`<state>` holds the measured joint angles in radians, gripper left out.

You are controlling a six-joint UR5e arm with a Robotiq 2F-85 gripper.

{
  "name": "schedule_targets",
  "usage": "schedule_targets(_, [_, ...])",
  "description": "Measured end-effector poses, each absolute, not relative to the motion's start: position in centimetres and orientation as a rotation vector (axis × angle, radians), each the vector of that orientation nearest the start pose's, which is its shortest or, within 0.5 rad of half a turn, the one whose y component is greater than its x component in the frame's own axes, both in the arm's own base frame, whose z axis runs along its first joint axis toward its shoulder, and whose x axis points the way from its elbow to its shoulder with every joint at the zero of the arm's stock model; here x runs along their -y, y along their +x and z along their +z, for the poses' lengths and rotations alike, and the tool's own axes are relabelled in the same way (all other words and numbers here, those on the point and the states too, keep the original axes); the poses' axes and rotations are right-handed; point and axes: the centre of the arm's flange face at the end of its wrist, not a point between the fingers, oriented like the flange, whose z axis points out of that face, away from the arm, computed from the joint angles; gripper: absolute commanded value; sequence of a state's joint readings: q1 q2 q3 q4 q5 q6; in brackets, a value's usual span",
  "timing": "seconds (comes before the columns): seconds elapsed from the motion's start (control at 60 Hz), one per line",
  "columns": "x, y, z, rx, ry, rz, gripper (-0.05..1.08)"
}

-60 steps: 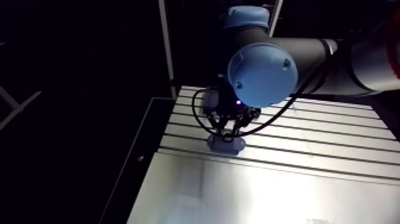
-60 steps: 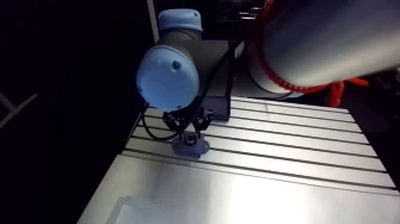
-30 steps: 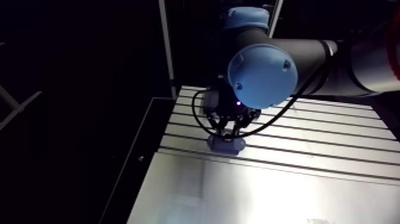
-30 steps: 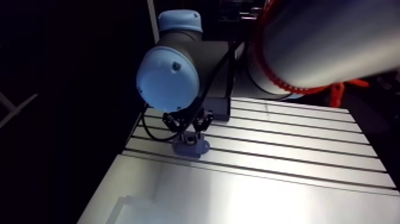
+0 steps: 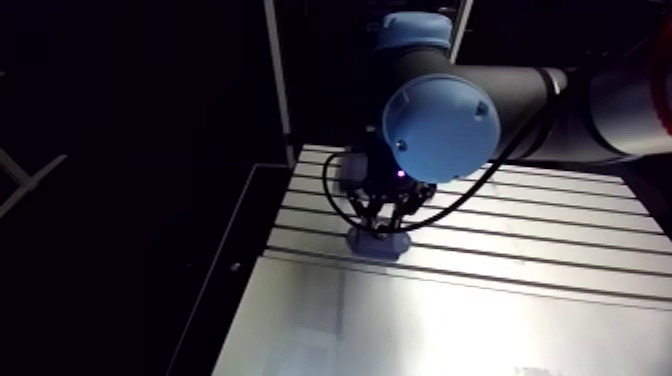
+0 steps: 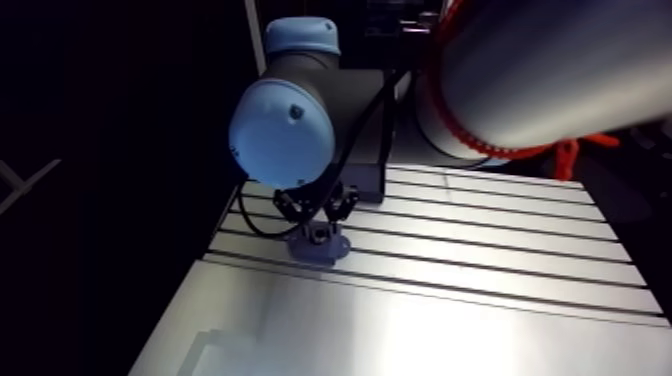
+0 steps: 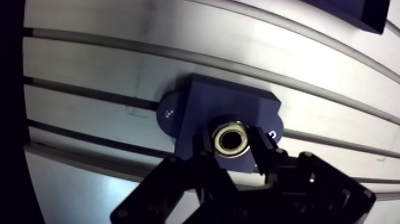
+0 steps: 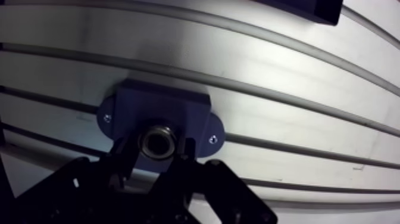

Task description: Pick up the bearing and press it into the housing until flush.

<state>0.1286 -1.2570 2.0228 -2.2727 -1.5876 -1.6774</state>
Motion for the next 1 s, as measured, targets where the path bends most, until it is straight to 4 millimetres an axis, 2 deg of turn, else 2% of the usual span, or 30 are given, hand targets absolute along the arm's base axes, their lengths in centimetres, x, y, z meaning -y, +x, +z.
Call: schedule_targets(1.0, [19.54,-48.61,19.0,-3.058,-0.362,0.023,0.72])
